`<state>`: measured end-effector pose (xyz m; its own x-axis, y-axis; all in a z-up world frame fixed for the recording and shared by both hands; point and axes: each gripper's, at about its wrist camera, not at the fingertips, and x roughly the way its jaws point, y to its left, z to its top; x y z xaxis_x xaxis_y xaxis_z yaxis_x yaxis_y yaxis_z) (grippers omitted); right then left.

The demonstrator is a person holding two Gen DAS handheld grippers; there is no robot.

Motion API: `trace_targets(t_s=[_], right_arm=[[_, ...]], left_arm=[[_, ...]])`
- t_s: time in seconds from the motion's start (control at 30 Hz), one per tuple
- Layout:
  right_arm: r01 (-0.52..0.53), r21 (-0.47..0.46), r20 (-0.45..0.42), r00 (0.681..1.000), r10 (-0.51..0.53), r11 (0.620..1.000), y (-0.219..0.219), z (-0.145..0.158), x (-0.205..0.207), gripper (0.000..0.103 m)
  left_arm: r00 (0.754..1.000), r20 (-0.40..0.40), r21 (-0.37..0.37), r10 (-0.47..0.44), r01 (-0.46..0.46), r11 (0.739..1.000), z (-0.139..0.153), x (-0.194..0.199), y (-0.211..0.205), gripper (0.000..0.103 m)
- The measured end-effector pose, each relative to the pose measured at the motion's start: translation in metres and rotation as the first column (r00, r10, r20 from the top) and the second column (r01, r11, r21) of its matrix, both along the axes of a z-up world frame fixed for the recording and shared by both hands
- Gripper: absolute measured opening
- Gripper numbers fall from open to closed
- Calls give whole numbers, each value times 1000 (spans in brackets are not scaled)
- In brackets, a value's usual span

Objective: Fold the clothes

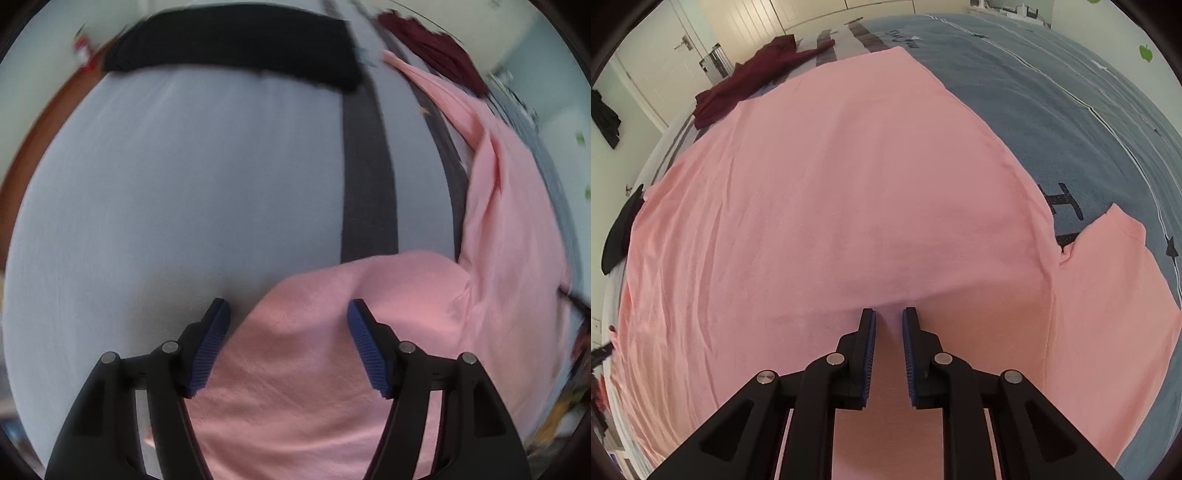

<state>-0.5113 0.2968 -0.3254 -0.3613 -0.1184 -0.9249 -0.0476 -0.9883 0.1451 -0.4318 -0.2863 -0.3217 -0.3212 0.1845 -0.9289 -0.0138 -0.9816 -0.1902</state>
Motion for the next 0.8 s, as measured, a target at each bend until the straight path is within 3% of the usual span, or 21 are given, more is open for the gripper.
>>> trace_targets(t_s=[0.03, 0.07, 0.1, 0.23, 0.4, 0.47, 0.53, 0.63, 0.8], right_arm=[[-3, -3, -1, 1000, 3, 1000, -2, 0, 0, 15], [-9, -8, -1, 1000, 9, 1000, -4, 0, -1, 15], [-14, -9, 0, 1000, 14, 1000, -6, 0, -2, 15], [-42, -29, -4, 999, 42, 999, -12, 8, -1, 15], [-91, -50, -4, 996, 91, 995, -22, 9, 0, 15], [-107, -52, -3, 994, 107, 993, -26, 10, -3, 15], [-106, -63, -2, 994, 106, 992, -28, 11, -4, 15], [-113, -73, -8, 994, 113, 991, -30, 14, -8, 15], [-131, -83, -14, 991, 130, 988, -29, 18, -11, 15]], left_arm=[[1000, -19, -7, -23, 23, 1000, 3, 2, 4, 38], [998, -39, -14, -46, 45, 999, 7, 5, 8, 17], [996, -58, -21, -69, 67, 997, 10, 7, 12, 13], [976, -103, -2, -190, 191, 982, 31, 43, 50, 12], [932, -40, 12, -361, 361, 932, 37, 99, 113, 12], [951, -36, 26, -308, 309, 951, 34, 102, 113, 13], [980, -29, 37, -197, 198, 980, 31, 94, 99, 13], [996, -66, 7, -55, 56, 998, 33, 70, 77, 19], [993, -84, -15, 83, -85, 996, 26, 27, 48, 48]])
